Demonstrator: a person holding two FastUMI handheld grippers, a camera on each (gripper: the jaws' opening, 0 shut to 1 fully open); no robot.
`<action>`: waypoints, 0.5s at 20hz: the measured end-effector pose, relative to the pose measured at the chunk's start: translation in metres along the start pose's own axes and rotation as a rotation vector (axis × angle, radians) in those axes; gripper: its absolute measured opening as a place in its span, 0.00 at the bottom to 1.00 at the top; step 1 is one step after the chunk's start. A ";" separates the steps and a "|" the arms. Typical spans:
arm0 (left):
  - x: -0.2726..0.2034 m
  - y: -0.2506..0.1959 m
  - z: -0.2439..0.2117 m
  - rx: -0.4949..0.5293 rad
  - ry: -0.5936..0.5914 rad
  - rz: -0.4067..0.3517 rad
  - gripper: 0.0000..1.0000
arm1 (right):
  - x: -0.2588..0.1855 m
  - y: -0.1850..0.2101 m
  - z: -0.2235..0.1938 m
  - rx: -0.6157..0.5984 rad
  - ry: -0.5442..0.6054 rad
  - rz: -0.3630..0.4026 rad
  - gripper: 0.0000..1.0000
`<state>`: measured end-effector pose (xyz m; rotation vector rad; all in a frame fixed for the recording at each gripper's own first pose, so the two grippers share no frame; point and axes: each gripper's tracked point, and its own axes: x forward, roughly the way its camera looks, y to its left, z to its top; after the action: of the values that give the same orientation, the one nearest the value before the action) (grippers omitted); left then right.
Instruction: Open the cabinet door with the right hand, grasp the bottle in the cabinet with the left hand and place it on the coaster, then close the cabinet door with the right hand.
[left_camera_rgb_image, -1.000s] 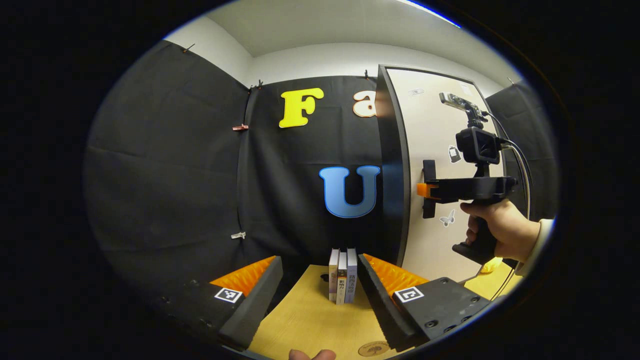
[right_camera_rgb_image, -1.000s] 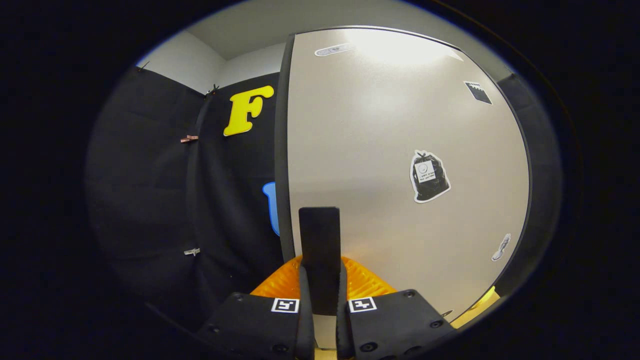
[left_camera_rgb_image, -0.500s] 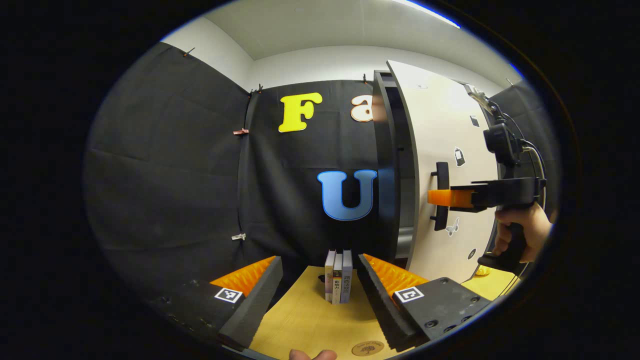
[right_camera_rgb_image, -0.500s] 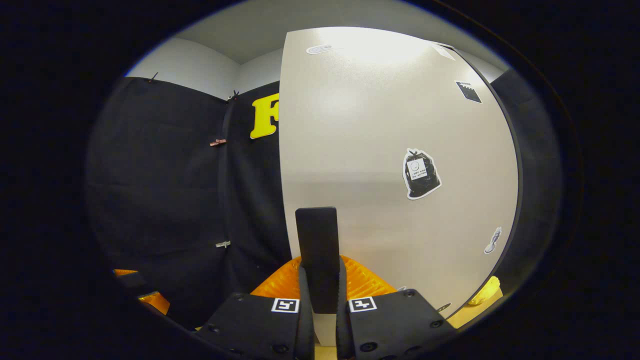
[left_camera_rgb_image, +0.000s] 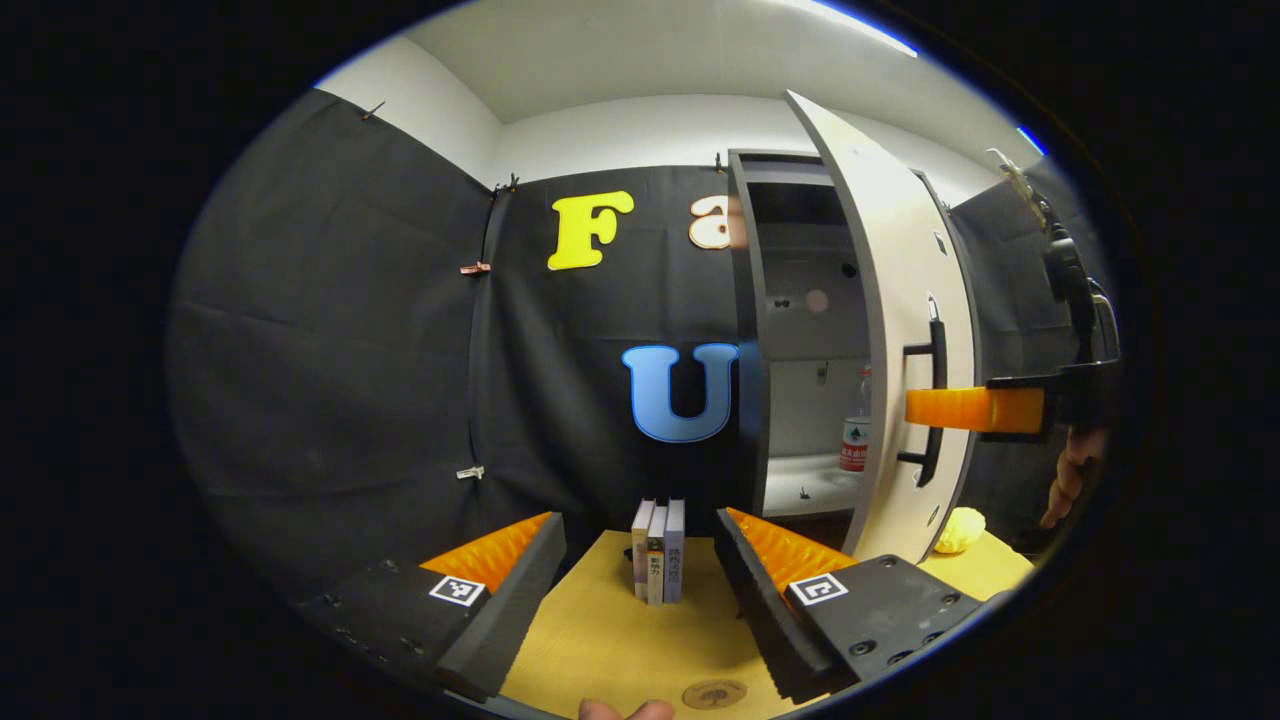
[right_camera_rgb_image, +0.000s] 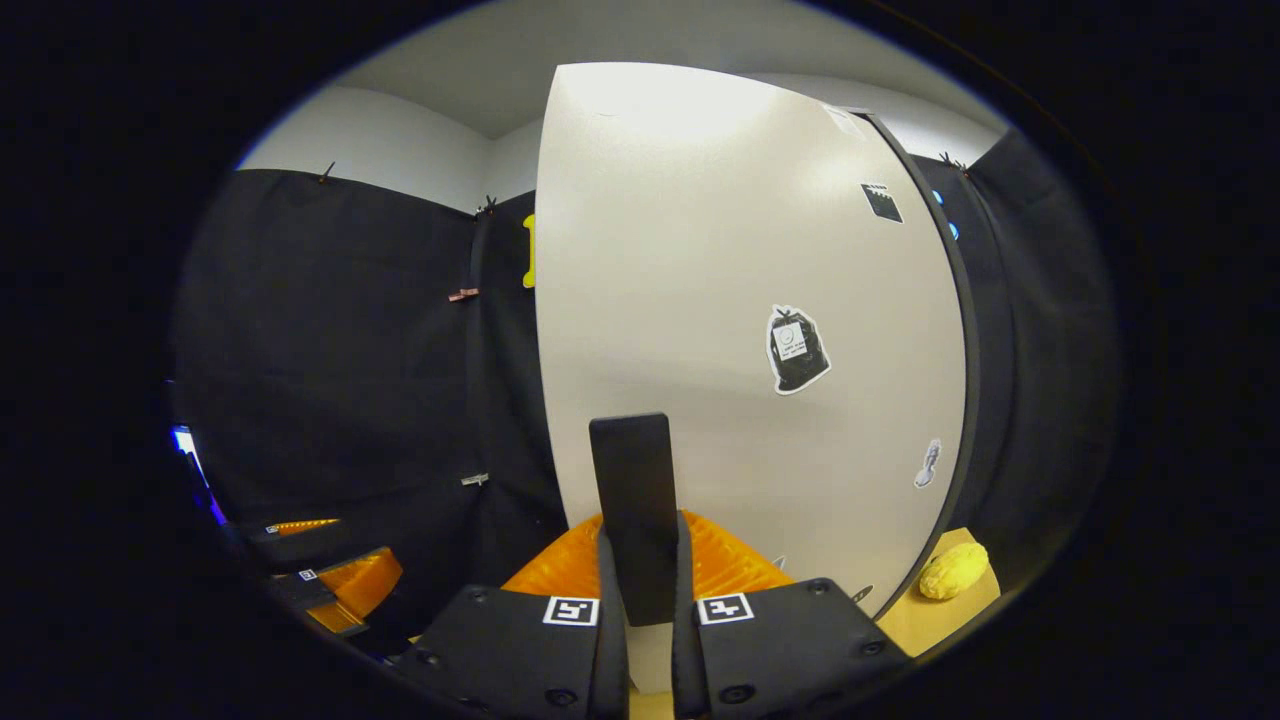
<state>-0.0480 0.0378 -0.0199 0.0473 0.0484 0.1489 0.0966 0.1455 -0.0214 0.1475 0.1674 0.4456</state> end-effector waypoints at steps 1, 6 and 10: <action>0.000 -0.005 0.003 0.001 -0.005 -0.005 0.94 | -0.006 -0.003 0.001 -0.003 0.002 0.001 0.21; -0.002 -0.032 0.014 -0.005 -0.028 -0.053 0.95 | -0.033 -0.020 0.004 0.014 0.001 -0.013 0.21; 0.004 -0.062 0.016 -0.011 -0.032 -0.105 0.94 | -0.057 -0.034 0.008 -0.008 -0.024 -0.028 0.21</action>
<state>-0.0338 -0.0234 -0.0068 0.0364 0.0178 0.0438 0.0616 0.0888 -0.0129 0.1425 0.1441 0.4161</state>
